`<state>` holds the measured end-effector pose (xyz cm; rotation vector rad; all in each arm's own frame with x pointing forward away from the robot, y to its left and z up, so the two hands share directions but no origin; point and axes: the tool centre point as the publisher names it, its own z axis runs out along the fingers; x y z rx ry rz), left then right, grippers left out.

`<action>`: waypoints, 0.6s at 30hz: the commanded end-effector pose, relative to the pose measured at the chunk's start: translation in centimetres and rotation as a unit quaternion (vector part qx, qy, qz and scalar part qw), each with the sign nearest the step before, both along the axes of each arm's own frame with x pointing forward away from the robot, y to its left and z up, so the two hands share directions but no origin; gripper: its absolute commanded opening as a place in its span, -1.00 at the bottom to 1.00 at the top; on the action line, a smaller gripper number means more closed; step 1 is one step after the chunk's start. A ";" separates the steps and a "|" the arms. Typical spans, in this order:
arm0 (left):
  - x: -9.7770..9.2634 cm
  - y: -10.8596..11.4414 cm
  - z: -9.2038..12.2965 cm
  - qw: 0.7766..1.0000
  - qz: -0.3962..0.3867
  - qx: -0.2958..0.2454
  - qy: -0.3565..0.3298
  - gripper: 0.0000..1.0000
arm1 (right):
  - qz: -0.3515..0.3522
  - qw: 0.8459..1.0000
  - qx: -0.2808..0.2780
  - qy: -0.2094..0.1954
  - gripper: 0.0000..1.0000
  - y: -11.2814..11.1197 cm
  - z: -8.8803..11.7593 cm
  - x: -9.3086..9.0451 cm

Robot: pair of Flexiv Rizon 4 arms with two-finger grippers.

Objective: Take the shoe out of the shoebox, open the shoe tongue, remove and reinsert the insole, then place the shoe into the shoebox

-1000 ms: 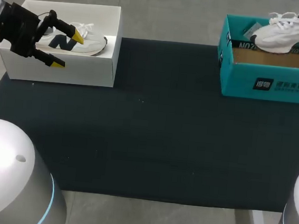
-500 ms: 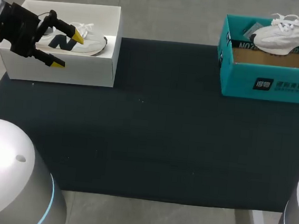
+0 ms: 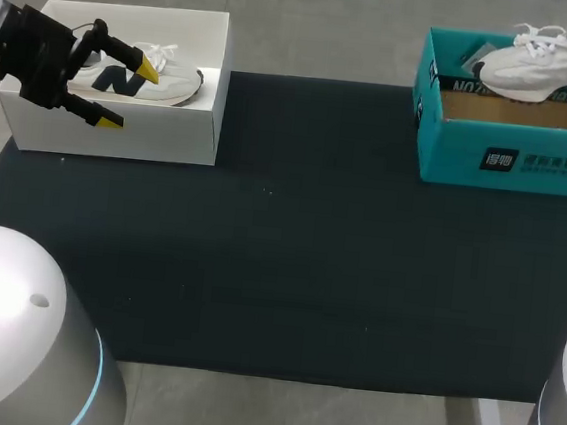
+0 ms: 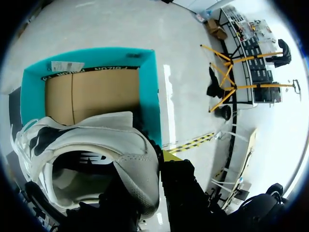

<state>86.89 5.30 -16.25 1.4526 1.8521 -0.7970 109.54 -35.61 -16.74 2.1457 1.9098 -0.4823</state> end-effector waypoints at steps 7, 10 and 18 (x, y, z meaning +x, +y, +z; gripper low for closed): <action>0.0 0.0 0.0 1.000 0.000 0.002 0.000 1.00 | -0.020 0.999 0.027 -0.039 -1.00 0.1 -1.1 -0.3; 0.0 0.0 0.0 1.000 0.000 0.002 0.000 1.00 | -0.028 0.998 0.030 -0.052 -1.00 0.2 -1.9 -0.4; 0.0 0.0 0.0 1.000 0.000 0.002 0.000 1.00 | -0.046 0.995 0.041 -0.084 -1.00 0.7 -4.9 -1.3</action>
